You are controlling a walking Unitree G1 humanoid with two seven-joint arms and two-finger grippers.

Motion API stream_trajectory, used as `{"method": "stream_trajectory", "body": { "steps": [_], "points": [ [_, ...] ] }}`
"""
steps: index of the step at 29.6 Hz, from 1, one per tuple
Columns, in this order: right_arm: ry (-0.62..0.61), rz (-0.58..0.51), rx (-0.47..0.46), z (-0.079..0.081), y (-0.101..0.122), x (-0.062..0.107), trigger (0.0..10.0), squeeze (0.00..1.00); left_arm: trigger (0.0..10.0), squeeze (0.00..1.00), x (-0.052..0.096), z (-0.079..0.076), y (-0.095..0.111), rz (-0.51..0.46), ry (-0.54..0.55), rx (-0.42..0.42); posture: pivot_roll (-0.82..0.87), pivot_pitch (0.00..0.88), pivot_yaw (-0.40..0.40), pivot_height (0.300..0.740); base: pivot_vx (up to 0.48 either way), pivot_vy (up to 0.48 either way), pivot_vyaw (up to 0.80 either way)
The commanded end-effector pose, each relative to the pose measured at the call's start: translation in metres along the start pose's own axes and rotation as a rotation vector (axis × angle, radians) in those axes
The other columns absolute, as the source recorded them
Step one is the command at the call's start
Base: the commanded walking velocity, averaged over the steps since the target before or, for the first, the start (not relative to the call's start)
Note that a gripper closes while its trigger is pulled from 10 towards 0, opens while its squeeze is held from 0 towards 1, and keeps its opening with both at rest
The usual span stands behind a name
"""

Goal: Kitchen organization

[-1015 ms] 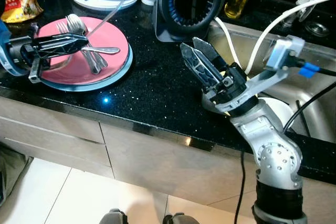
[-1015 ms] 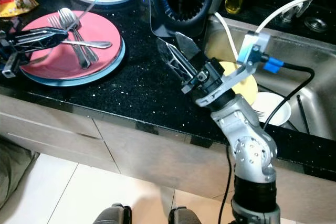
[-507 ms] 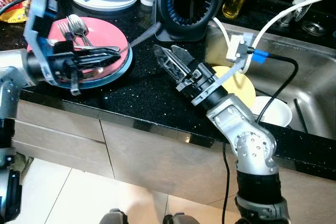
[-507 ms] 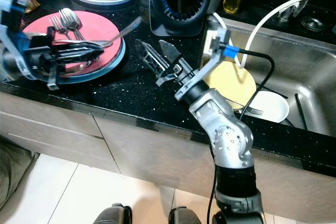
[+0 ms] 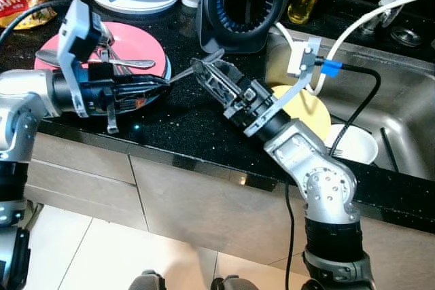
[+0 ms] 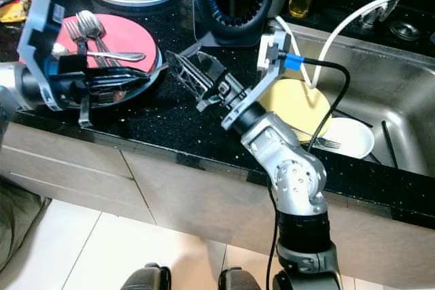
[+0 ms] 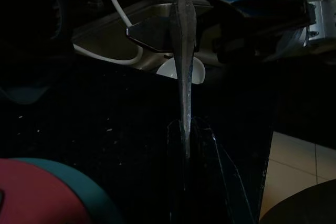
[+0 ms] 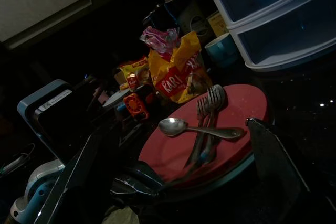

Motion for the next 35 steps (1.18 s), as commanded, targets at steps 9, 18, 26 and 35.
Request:
{"method": "stream_trajectory", "body": {
  "steps": [9,18,26,35],
  "points": [
    [-0.038,0.02,0.004,-0.007,0.0,0.004,0.0,0.0,0.0,0.0,-0.01,-0.006,-0.009,0.03,-0.019,-0.017,0.05,0.127,-0.055,0.74,0.0,0.0,0.0],
    [-0.067,0.04,0.014,-0.012,-0.003,0.005,0.0,0.0,0.0,0.0,-0.009,0.0,-0.008,0.043,0.012,-0.042,0.05,0.127,-0.048,0.74,0.0,0.0,0.0],
    [-0.072,0.021,0.007,-0.014,0.001,0.004,0.0,0.0,0.0,0.0,-0.005,0.015,-0.002,0.029,0.102,-0.075,0.06,0.125,-0.044,0.74,0.0,0.0,0.0],
    [-0.078,-0.039,-0.017,-0.016,0.013,0.003,0.0,0.0,10.0,1.0,-0.005,0.033,0.012,-0.081,0.23,-0.036,0.06,0.121,-0.045,0.74,0.0,0.0,0.0]
  ]
}}
Point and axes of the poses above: a point about 5 cm out from each wrist's last joint towards the gripper, its own x axis pointing back from the gripper into the wrist, its own y axis along the axis of the wrist's last joint, z = x × y, the point moved 6 cm from there along -x, pointing out of the wrist towards the gripper, and after that the axes turned 5 degrees about -x, right-handed, at the moved point
